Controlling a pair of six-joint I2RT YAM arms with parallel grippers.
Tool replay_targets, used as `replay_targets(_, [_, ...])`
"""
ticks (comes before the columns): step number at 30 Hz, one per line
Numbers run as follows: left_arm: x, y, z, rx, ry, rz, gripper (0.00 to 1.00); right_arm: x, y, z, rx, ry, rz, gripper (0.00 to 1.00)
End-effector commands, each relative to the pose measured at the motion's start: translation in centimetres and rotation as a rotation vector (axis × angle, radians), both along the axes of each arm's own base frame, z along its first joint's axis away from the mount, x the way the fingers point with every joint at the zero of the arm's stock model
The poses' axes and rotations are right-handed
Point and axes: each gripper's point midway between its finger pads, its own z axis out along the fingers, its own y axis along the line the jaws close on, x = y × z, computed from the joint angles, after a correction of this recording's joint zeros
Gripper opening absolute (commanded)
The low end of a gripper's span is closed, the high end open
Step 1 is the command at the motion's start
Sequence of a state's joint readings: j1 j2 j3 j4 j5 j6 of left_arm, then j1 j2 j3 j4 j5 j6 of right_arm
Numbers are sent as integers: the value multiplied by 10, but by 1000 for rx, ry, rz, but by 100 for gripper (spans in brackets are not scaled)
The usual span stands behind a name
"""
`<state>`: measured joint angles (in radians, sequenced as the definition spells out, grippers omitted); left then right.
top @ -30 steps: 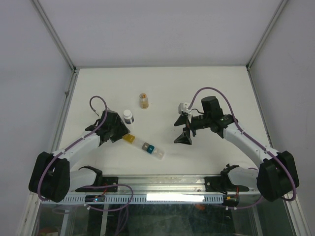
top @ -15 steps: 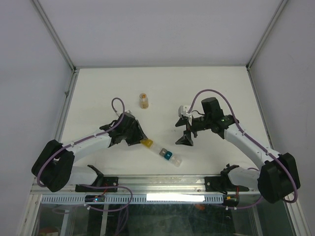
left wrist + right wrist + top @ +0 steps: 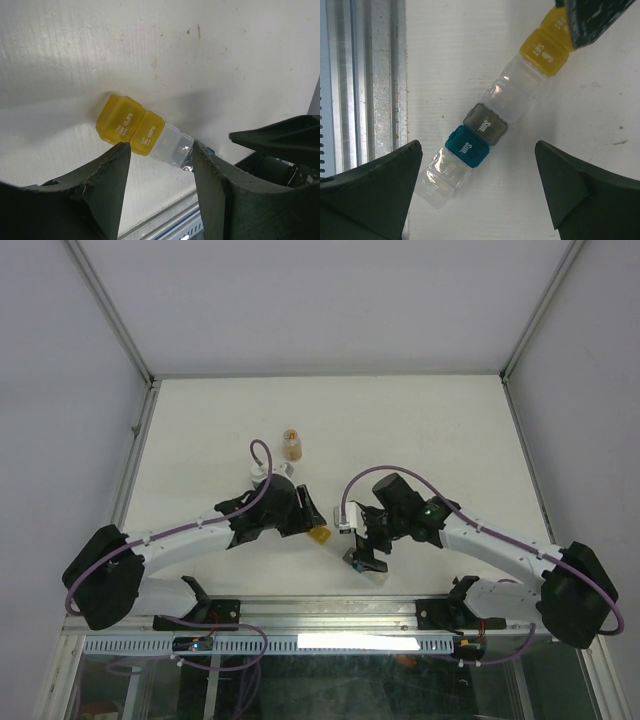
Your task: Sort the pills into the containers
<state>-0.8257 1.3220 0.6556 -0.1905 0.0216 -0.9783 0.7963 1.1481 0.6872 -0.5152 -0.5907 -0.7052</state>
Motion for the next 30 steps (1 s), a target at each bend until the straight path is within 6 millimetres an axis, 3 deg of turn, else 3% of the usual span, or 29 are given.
replay_targets(1, [19,8,51,-78,-233,45,55,11,0,-9,-72,-9,-114,99])
replay_targets(3, [25,20,68,-79,-359,55,57,11,2,-14,-88,6,-127,99])
replay_targets(8, [45,49,111,-67,-664,130,78,12,6,-24,-102,-1,-150,99])
replay_targets(12, [66,68,132,-18,-805,222,91,10,9,-36,-150,-14,-145,99])
replay_targets(17, [81,85,150,47,-896,278,96,16,11,-50,-215,-83,-147,99])
replay_targets(23, [78,93,146,97,-923,253,98,29,1,-53,-254,-136,-183,96])
replay_targets(30, [68,78,134,86,-938,120,98,54,-27,-37,-216,-73,-299,87])
